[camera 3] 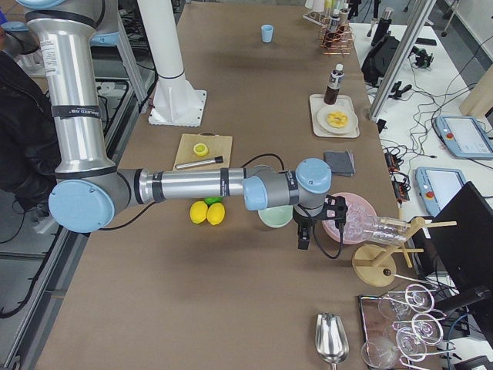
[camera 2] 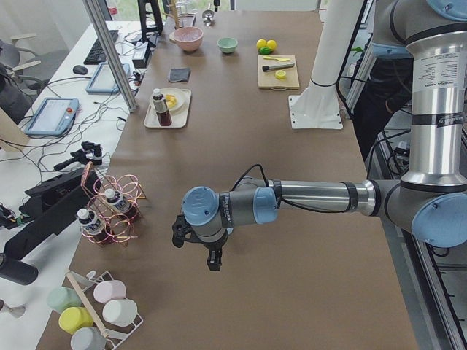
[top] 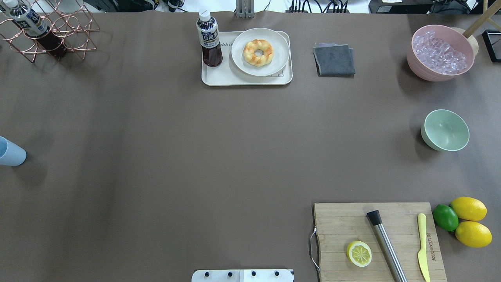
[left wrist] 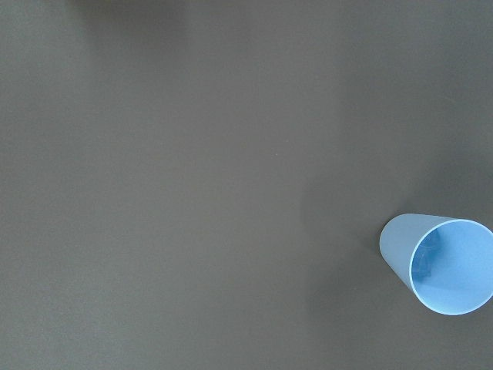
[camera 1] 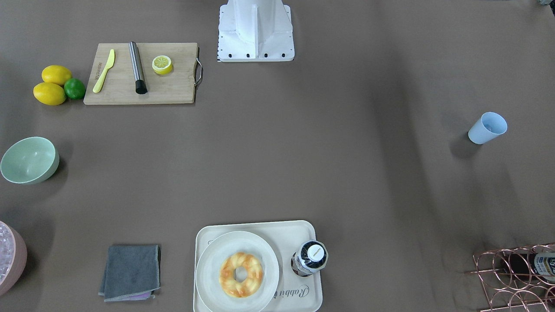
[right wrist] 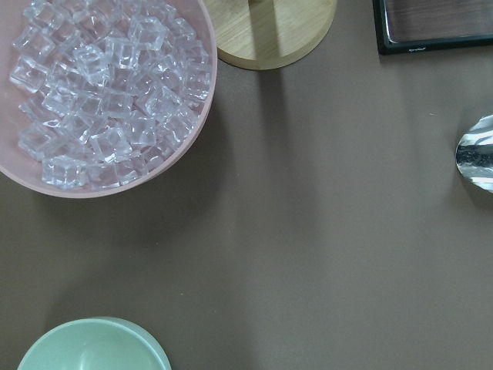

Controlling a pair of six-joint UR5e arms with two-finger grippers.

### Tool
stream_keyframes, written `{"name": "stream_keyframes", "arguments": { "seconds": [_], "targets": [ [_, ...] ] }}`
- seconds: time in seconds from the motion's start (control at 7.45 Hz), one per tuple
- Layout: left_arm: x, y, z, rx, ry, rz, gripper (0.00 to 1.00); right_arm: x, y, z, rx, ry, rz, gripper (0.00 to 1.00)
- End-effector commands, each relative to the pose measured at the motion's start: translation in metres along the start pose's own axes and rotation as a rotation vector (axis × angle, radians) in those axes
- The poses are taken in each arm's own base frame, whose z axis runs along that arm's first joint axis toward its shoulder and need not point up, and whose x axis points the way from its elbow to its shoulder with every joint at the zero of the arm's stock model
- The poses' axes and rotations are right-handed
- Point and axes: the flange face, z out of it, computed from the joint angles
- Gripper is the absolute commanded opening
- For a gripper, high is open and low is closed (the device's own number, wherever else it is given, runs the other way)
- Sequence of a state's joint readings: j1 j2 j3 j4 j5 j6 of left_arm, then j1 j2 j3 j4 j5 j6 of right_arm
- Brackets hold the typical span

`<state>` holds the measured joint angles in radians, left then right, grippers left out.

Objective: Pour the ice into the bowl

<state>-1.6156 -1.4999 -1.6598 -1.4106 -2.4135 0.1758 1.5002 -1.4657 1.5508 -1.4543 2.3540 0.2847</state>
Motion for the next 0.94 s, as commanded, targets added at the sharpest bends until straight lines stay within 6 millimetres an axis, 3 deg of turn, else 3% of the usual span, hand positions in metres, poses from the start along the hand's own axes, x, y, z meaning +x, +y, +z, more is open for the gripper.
{"name": "stream_keyframes", "arguments": {
  "seconds": [0.0, 0.27, 0.4, 0.67, 0.8],
  "targets": [
    [0.003, -0.008, -0.013, 0.021, -0.002, 0.002, 0.98, 0.005, 0.004, 0.004, -0.007, 0.006, 0.006, 0.99],
    [0.002, -0.004, -0.027, 0.049, -0.004, -0.005, 0.98, -0.002, 0.003, 0.014, -0.024, 0.01, 0.003, 0.99],
    [0.012, -0.002, -0.034, 0.049, -0.004, -0.013, 0.98, -0.008, 0.005, 0.024, -0.041, 0.01, -0.011, 0.99],
    [0.048, -0.006, -0.068, 0.109, -0.01, -0.17, 0.97, -0.023, 0.008, 0.043, -0.071, 0.014, -0.039, 0.99],
    [0.054, -0.006, -0.072, 0.119, -0.01, -0.176, 0.97, -0.035, 0.01, 0.054, -0.09, 0.017, -0.061, 0.99]
  ]
}}
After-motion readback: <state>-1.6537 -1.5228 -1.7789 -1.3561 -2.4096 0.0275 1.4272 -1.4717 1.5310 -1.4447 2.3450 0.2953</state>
